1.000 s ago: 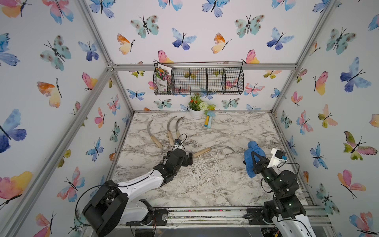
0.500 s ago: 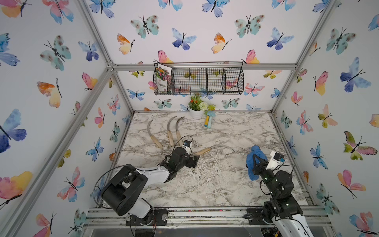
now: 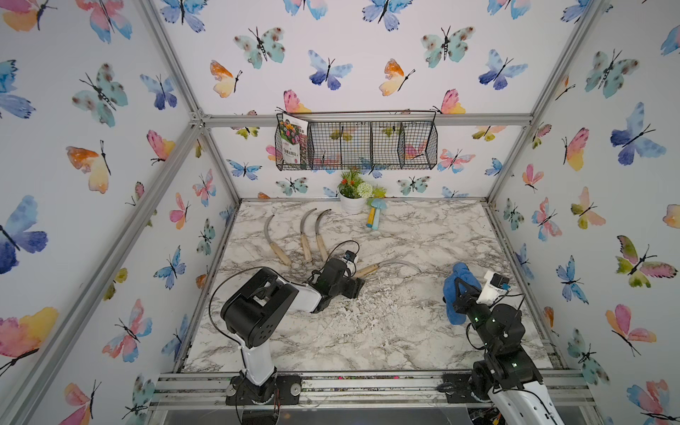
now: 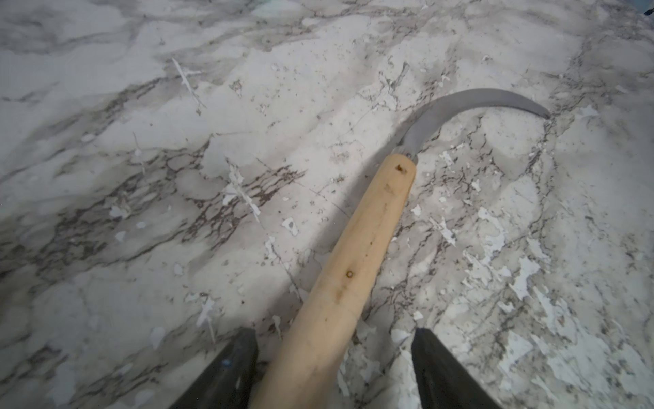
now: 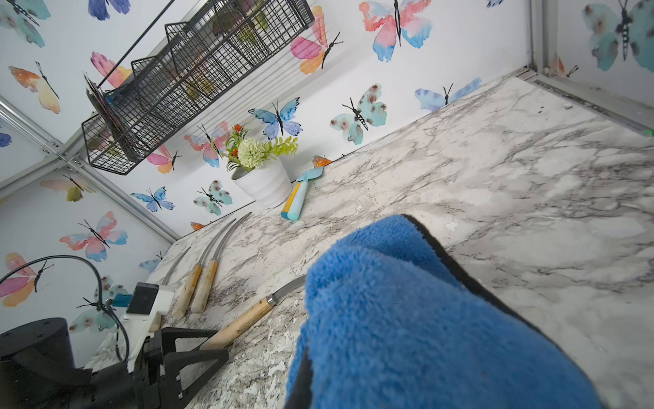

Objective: Wipe small sickles with rags
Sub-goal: Adjust the small sickle at the center of the board.

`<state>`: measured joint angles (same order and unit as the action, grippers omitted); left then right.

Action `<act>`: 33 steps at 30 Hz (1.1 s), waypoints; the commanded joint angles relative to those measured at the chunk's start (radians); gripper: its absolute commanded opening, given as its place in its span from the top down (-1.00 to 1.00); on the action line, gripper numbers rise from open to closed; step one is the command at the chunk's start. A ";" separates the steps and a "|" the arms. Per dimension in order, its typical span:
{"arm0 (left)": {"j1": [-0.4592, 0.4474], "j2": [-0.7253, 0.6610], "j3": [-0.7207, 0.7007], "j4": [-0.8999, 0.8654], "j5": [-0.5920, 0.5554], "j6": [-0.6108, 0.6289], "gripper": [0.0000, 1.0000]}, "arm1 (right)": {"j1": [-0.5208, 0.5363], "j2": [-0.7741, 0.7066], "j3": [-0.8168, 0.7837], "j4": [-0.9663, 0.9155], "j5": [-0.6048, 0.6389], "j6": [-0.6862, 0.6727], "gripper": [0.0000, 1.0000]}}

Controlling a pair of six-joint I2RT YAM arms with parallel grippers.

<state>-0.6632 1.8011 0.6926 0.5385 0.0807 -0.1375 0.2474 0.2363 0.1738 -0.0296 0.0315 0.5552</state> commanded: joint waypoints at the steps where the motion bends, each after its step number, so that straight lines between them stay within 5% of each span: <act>1: -0.004 -0.005 -0.005 0.002 0.044 0.016 -0.37 | -0.003 0.019 0.001 0.033 0.004 -0.014 0.95; 7: -0.029 -0.032 -0.068 0.048 0.078 0.026 -0.33 | -0.003 0.019 -0.005 0.043 -0.007 -0.017 0.95; 13: -0.049 -0.003 -0.063 0.055 0.066 0.029 0.06 | -0.003 0.027 -0.005 0.050 -0.015 -0.018 0.94; 25: -0.178 0.005 -0.131 0.178 -0.216 0.097 0.09 | -0.003 0.029 -0.005 0.050 -0.018 -0.018 0.94; 28: -0.177 -0.002 -0.184 0.274 -0.211 0.099 0.21 | -0.003 0.028 -0.005 0.046 -0.021 -0.018 0.94; 33: -0.178 0.030 -0.158 0.262 -0.273 0.105 0.72 | -0.003 0.017 -0.005 0.040 -0.022 -0.017 0.93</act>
<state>-0.8444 1.7988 0.5243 0.7864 -0.1349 -0.0463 0.2474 0.2653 0.1738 -0.0139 0.0223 0.5549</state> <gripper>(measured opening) 0.177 0.086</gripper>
